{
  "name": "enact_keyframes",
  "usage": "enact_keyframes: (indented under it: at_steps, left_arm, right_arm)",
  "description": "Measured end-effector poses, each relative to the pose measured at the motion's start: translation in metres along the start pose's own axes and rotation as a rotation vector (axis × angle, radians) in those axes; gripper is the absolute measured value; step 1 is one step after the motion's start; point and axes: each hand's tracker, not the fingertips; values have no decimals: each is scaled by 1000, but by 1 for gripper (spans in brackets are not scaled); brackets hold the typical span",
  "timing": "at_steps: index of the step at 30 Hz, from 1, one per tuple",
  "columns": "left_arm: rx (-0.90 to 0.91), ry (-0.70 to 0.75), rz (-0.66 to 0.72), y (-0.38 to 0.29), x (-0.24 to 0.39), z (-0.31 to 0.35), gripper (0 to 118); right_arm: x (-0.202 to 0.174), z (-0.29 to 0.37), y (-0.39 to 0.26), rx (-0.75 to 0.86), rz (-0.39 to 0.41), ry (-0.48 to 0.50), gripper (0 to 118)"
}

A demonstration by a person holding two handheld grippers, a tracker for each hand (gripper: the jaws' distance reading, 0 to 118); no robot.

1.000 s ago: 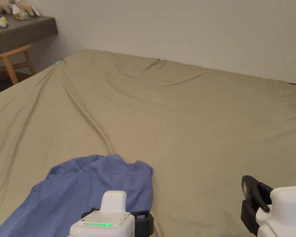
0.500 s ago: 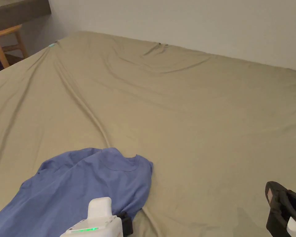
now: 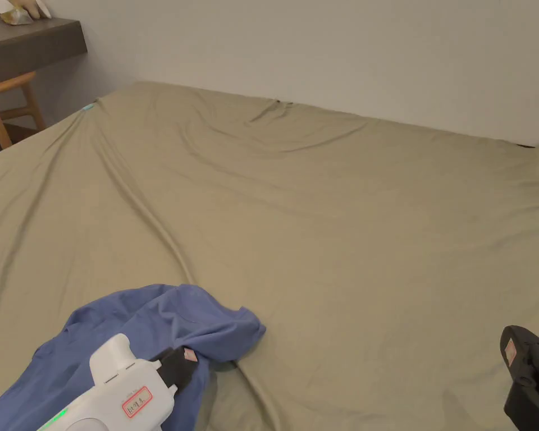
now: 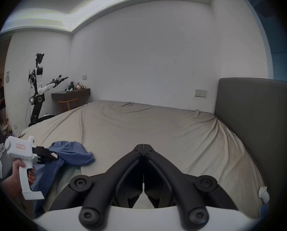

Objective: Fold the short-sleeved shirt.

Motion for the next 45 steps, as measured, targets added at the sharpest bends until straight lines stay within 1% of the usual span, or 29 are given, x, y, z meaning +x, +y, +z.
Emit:
enact_keyframes:
  at_steps: [3,7,10,12,14,17,19,20,22,24,26,28,30,31,32,33,34,35,36,37,38,41,43,45]
  left_arm:
    - [58,-52,-125,12,49,17,7]
    - [80,-242,-217,22,127,25,7]
    - [75,-399,-320,7,197,22,7]
    - [28,-518,-379,-17,247,20,7]
    - [-42,-624,-472,-56,297,15,7]
    - [-176,-726,-604,-133,349,6,7]
    - [-294,-767,-661,-192,364,-6,7]
    - [-370,-776,-683,-226,369,-14,7]
    - [-532,-742,-732,-293,365,-33,7]
    - [-684,-658,-797,-357,350,-52,7]
    - [-826,-583,-821,-406,324,-66,7]
    - [-870,-529,-867,-430,305,-68,7]
    - [-864,-516,-887,-426,295,-63,8]
    - [-857,-518,-882,-419,295,-63,14]
    - [-832,-511,-876,-411,295,-62,14]
    - [-790,-514,-850,-393,295,-59,17]
    - [-738,-517,-826,-375,297,-55,29]
    - [-673,-524,-803,-351,300,-48,68]
    - [-614,-539,-787,-328,301,-40,115]
    - [-498,-576,-746,-289,306,-15,118]
    - [-410,-572,-726,-267,307,-7,118]
    - [-141,-501,-707,-187,291,38,118]
    - [64,-401,-700,-141,265,72,118]
    - [177,-308,-705,-111,239,100,118]
  right_arm:
    - [14,15,4,36,-26,-30,2]
    - [37,44,9,92,-46,-86,2]
    - [60,70,13,134,-72,-151,2]
    - [78,91,13,156,-86,-198,2]
    - [95,113,13,179,-99,-255,2]
    - [120,141,8,186,-115,-329,2]
    - [133,157,4,182,-116,-364,2]
    - [140,165,0,174,-118,-386,2]
    - [153,177,-8,160,-131,-416,2]
    - [164,187,-18,146,-147,-441,2]
    - [173,194,-26,124,-162,-467,2]
    - [179,199,-33,109,-177,-478,2]
    - [182,199,-37,97,-193,-484,2]
    - [182,197,-38,92,-197,-483,2]
    - [181,196,-40,89,-199,-483,2]
    - [179,194,-40,87,-198,-481,2]
    - [178,193,-40,89,-195,-478,2]
    - [175,192,-39,99,-192,-473,2]
    - [172,192,-37,112,-191,-465,2]
    - [169,192,-35,127,-189,-450,2]
    - [167,191,-33,136,-188,-442,2]
    - [159,186,-25,164,-175,-422,2]
    - [153,182,-21,183,-172,-397,2]
    - [144,181,-19,190,-169,-372,2]
